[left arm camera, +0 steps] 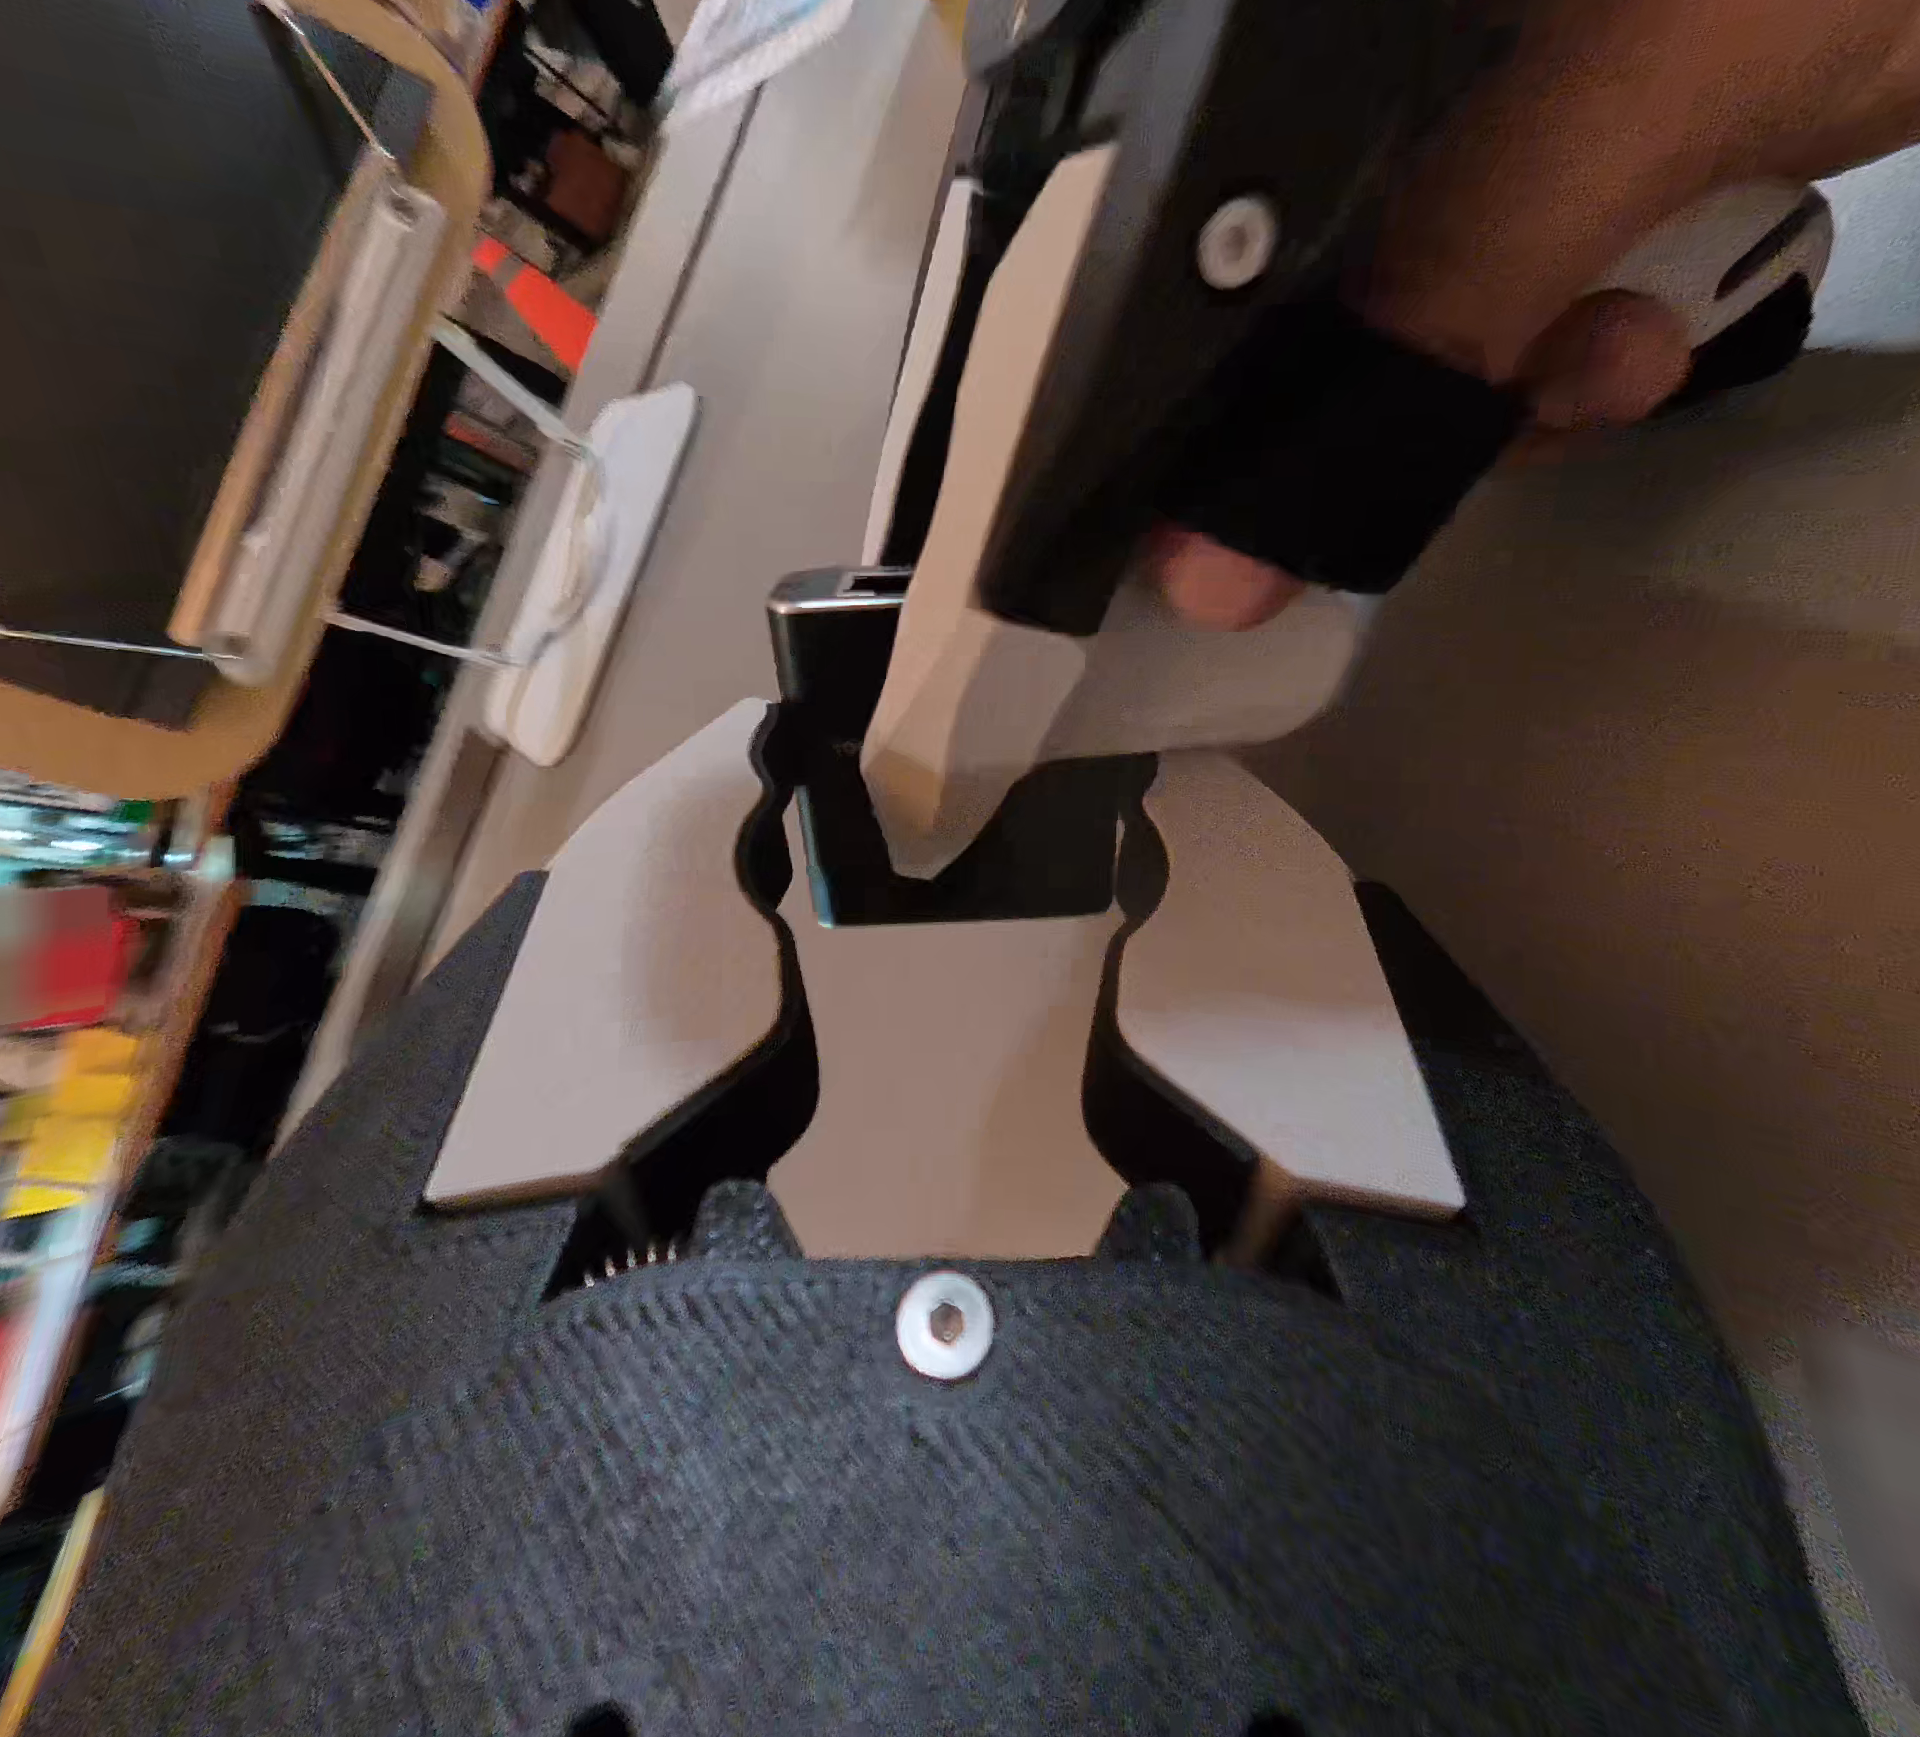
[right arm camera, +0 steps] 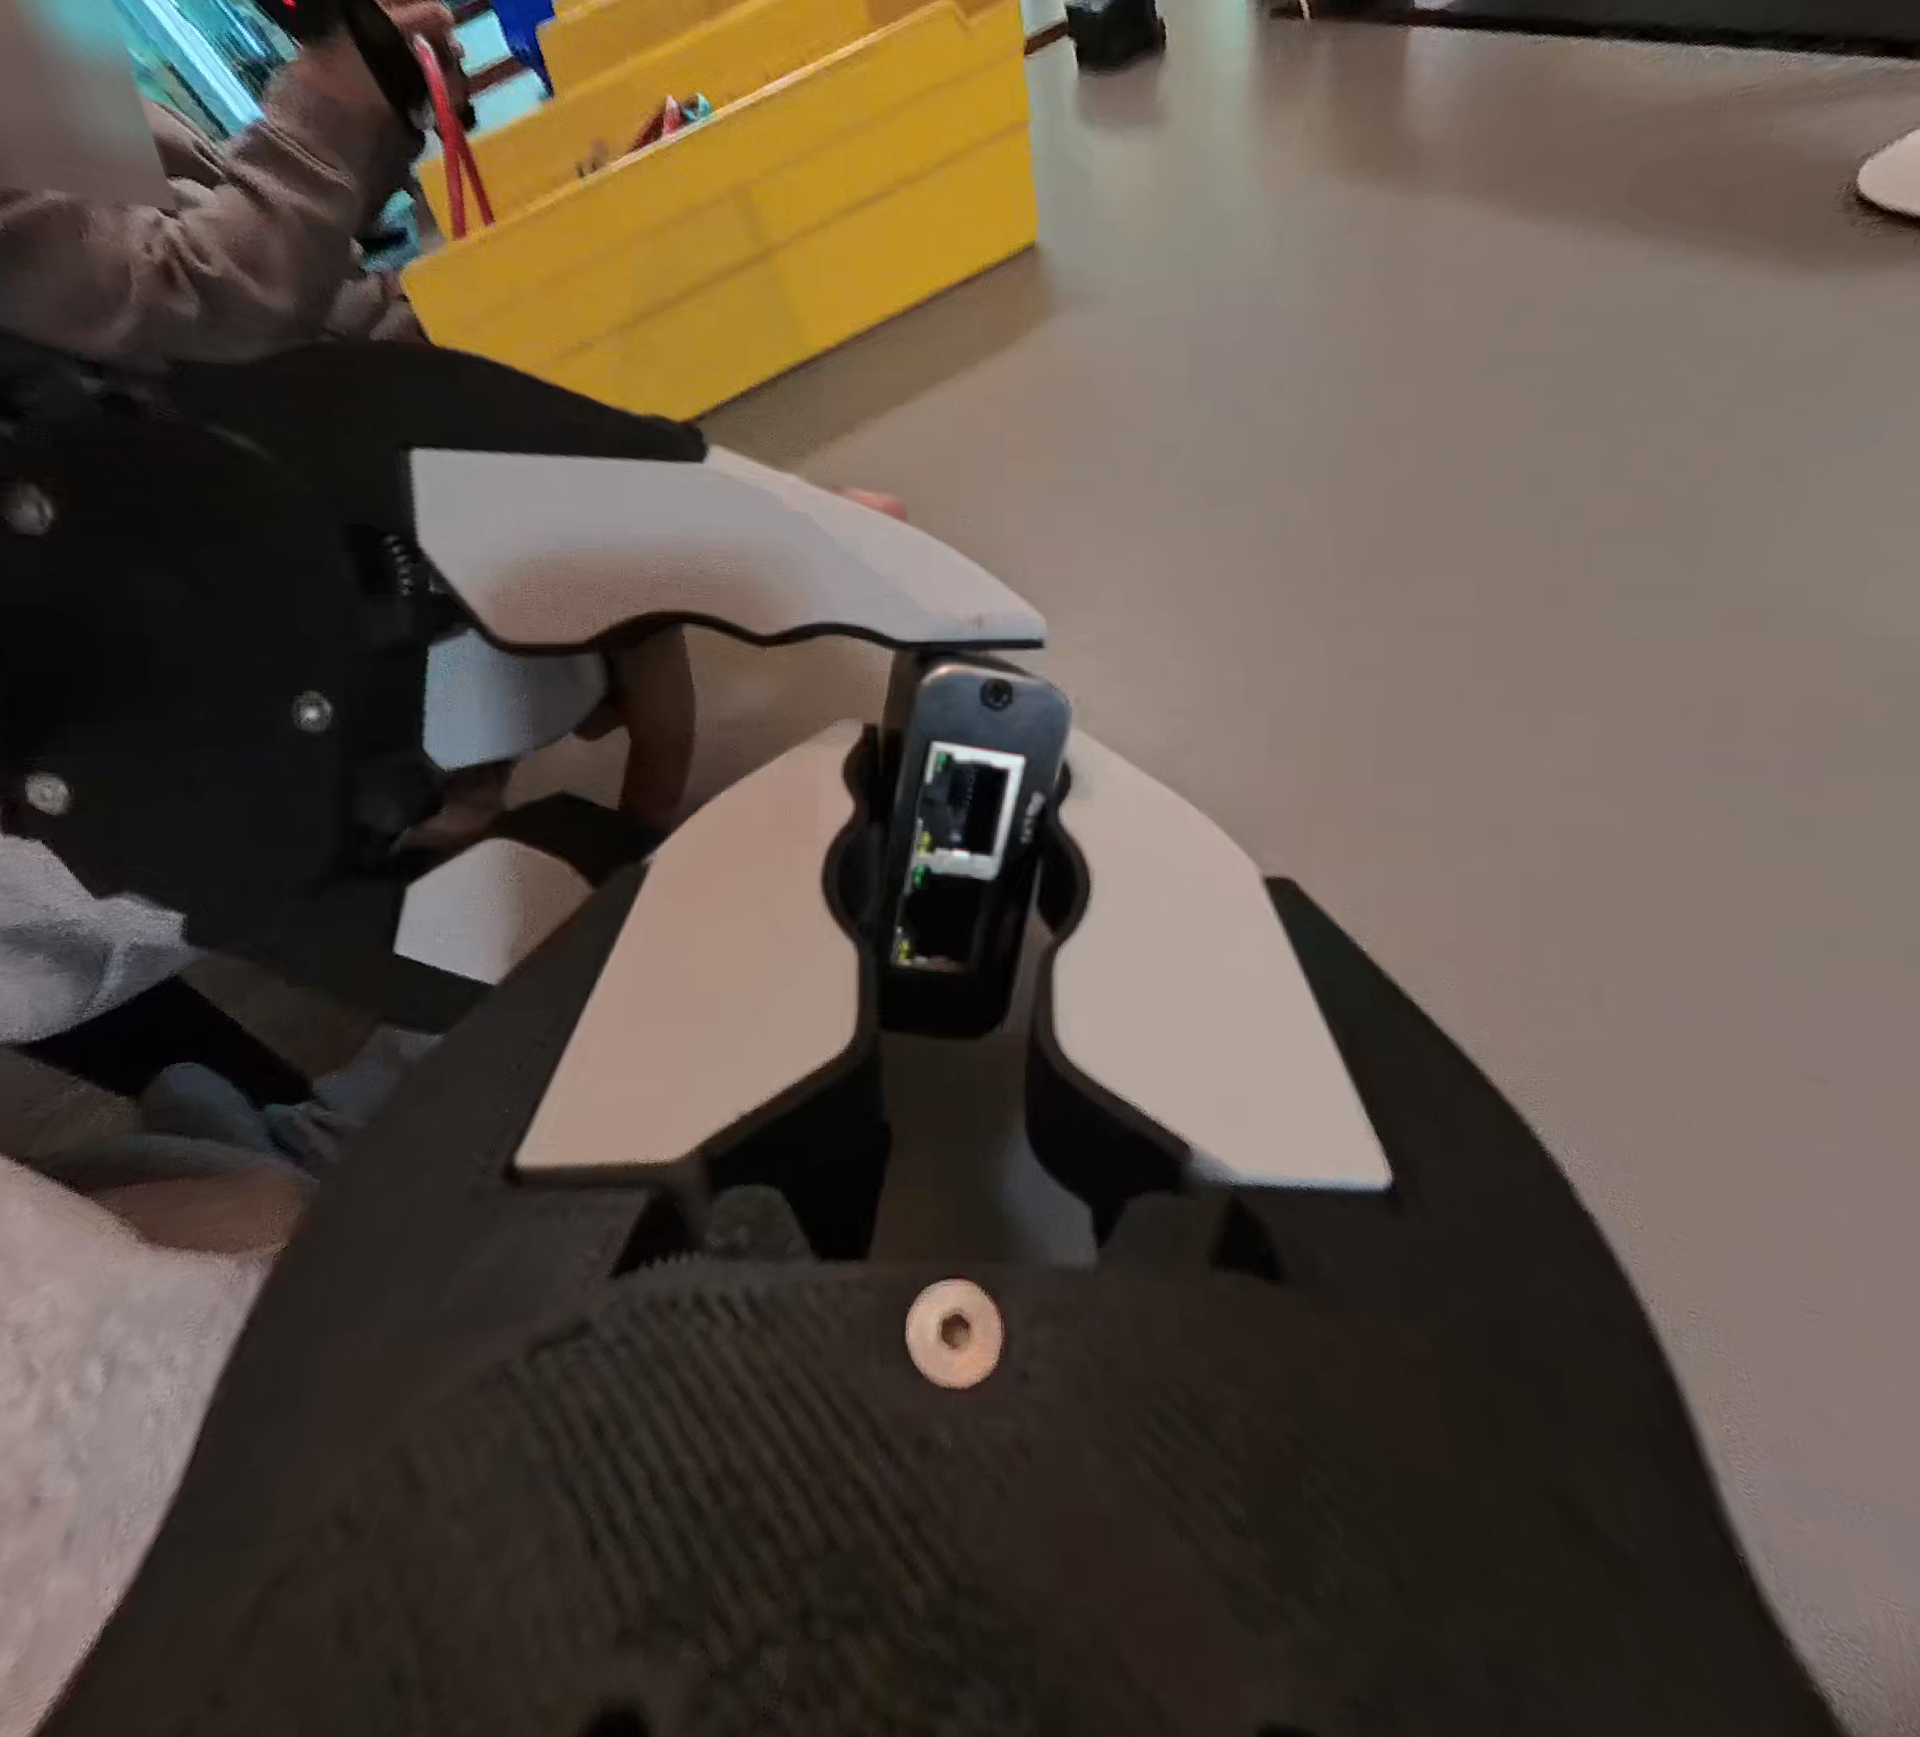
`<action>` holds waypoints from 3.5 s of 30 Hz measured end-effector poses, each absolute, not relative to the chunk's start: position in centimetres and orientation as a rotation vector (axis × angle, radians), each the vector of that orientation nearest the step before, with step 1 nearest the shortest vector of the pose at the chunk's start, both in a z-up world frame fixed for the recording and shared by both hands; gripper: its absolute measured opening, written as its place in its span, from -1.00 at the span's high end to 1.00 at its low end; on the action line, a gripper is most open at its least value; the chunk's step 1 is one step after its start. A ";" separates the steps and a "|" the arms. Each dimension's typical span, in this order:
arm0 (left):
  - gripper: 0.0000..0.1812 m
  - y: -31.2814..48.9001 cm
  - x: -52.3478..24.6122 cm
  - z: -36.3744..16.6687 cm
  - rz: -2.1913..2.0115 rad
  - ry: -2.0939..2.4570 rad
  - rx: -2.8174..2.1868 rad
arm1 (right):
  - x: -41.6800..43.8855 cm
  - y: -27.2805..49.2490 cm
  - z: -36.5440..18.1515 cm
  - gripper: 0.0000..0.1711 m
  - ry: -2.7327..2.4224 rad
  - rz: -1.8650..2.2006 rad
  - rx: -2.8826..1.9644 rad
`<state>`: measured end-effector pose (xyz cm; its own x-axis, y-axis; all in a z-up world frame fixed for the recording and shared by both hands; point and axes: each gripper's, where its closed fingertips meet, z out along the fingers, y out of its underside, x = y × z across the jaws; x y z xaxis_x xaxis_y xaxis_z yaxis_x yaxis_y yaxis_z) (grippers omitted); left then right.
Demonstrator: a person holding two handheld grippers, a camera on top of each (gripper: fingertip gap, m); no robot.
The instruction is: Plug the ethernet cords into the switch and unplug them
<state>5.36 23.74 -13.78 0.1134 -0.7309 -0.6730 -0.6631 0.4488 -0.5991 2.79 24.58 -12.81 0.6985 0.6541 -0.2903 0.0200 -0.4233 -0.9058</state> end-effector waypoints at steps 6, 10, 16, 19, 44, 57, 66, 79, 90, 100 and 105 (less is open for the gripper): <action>0.28 23.8 4.3 -10.9 -0.190 1.408 -1.197 | 5.5 24.2 -9.2 0.70 -0.249 1.143 -1.697; 0.23 23.4 4.7 -11.7 -0.776 1.275 -1.464 | 7.6 23.9 -7.8 0.70 -0.210 1.180 -1.615; 0.27 19.8 6.1 -10.0 -1.453 1.171 -1.523 | 7.2 23.3 -6.7 0.70 -0.166 1.326 -1.521; 0.28 18.4 6.6 -9.3 -1.710 1.114 -1.529 | 6.3 22.9 -6.9 0.70 -0.176 1.388 -1.521; 0.73 24.9 2.9 -7.8 -2.404 0.453 -1.468 | 8.1 24.4 -6.9 0.23 -0.176 1.109 -1.528; 0.73 27.0 3.3 -7.8 -2.406 0.418 -1.455 | 6.6 22.5 -8.6 0.19 -0.348 0.958 -1.632; 0.73 28.6 2.5 -7.0 -2.335 0.396 -1.421 | 7.1 22.9 -9.3 0.22 -0.337 0.908 -1.668; 0.73 32.9 -0.7 -6.8 -2.193 0.150 -1.388 | -3.7 22.0 -1.5 0.51 -0.625 0.924 -1.408; 0.73 34.4 -0.7 -7.1 -2.151 0.185 -1.410 | -22.8 29.9 0.2 0.54 -1.108 1.046 -1.648; 0.73 34.7 0.1 -8.0 -2.295 0.121 -1.446 | -30.8 38.7 -8.4 0.60 -1.353 0.627 -2.095; 0.73 33.9 0.4 -7.3 -2.307 0.169 -1.424 | -32.4 41.5 -10.9 0.65 -1.416 0.421 -2.201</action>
<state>0.39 33.92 -7.33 -0.3860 -0.4128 0.8250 0.2878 -0.9036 -0.3174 -32.38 41.49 -10.87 0.4151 0.9098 0.0035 0.7600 -0.3446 -0.5511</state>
